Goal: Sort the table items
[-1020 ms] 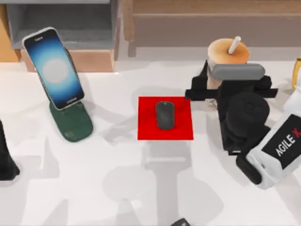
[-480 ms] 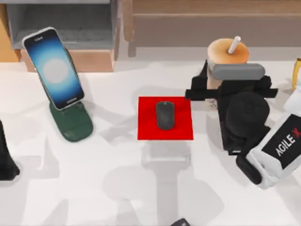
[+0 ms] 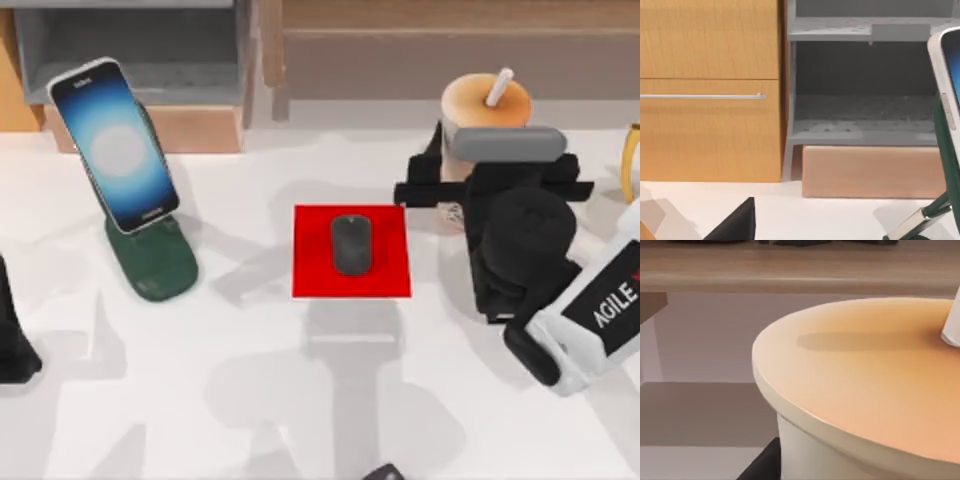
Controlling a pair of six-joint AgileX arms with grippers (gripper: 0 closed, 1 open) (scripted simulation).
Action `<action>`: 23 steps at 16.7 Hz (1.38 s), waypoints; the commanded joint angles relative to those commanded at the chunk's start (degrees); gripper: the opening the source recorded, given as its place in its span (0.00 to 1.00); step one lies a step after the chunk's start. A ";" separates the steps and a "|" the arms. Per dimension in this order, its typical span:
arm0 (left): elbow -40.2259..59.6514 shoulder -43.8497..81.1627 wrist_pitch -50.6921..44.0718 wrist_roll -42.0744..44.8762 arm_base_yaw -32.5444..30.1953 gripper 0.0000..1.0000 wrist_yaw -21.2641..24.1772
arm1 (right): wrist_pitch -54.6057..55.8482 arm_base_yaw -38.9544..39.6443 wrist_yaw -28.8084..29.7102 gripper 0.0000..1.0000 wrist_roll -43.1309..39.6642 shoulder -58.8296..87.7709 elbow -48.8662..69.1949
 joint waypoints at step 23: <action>0.00 0.00 0.00 0.00 0.00 1.00 0.00 | -6.61 -6.00 0.36 0.00 -9.39 -11.75 13.89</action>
